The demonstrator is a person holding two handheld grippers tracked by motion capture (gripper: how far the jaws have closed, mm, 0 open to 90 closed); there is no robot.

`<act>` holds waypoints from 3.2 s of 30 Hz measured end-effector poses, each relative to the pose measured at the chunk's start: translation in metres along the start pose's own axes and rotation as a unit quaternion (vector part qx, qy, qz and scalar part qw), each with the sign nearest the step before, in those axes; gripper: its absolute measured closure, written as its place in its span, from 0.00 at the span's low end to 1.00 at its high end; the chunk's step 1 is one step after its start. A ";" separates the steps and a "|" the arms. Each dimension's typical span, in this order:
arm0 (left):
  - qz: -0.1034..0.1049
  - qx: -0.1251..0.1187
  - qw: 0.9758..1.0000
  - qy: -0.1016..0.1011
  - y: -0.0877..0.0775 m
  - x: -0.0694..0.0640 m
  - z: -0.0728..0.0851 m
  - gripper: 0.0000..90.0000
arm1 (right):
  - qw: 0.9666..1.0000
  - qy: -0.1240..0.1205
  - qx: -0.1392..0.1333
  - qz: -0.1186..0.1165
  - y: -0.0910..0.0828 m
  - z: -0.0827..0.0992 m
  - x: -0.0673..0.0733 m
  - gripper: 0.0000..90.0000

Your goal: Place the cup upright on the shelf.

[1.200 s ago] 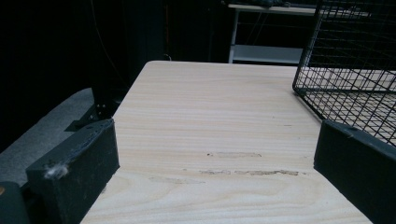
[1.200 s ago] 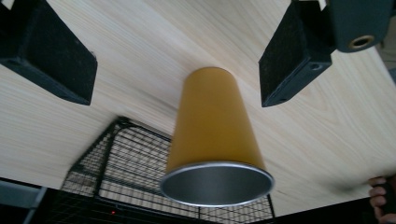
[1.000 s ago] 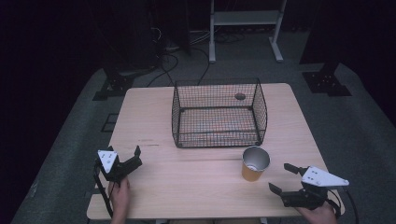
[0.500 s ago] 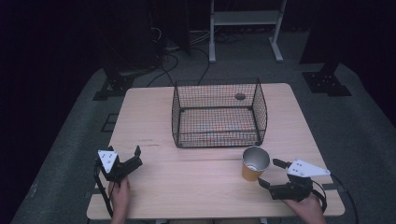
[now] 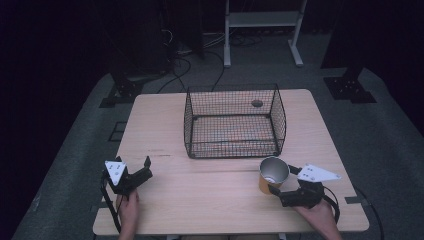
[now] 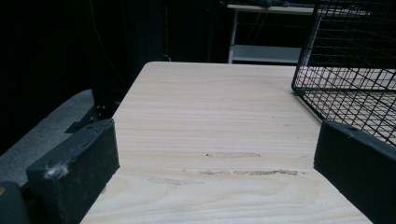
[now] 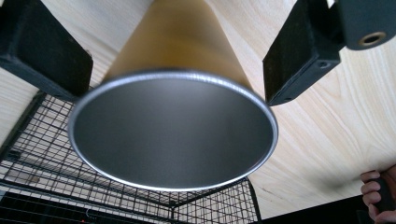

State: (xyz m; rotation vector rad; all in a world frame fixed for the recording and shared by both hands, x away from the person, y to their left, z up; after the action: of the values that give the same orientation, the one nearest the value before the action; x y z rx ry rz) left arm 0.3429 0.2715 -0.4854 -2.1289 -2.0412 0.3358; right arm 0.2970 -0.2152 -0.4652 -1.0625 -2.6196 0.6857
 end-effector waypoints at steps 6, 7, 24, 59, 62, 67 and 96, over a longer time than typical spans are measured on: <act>0.000 0.000 1.000 0.000 0.000 0.000 0.000 0.00 | 1.000 0.001 -0.004 -0.003 0.007 -0.004 0.000 0.08; 0.000 0.000 1.000 0.000 0.000 0.000 0.000 0.00 | 1.000 0.001 -0.003 -0.004 0.008 -0.004 0.001 0.08; 0.001 -0.001 1.000 0.001 0.000 0.000 0.000 0.00 | 1.000 0.005 -0.011 -0.026 0.010 -0.009 0.000 0.14; 0.002 0.000 1.000 0.004 0.000 -0.001 0.000 0.00 | 0.994 0.001 -0.022 -0.107 0.001 -0.093 -0.008 0.14; 0.001 0.000 1.000 0.004 0.000 -0.001 0.000 0.00 | 0.993 0.002 -0.024 -0.116 0.002 -0.106 -0.010 0.14; 0.002 0.000 1.000 0.003 0.001 -0.001 0.000 0.00 | 0.993 -0.007 -0.019 -0.120 0.006 -0.122 -0.012 0.14; 0.003 0.000 1.000 0.003 0.001 -0.001 0.000 0.00 | 0.990 -0.022 0.011 -0.140 0.075 -0.194 -0.039 0.14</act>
State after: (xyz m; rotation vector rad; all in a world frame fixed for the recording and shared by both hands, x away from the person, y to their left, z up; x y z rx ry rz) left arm 0.3435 0.2701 -0.4853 -2.1337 -2.0316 0.3300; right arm 0.4426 -0.1306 -0.3373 -0.6590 -2.7177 0.6774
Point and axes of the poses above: each handheld gripper's, and its own axes: y roughly forward along the jaws, z roughly out of its underside, x roughly to its left, the point moved 5 cm from there along y, roughly forward along the jaws, and after that the axes turned 4 degrees about x, right-handed, at the moved point
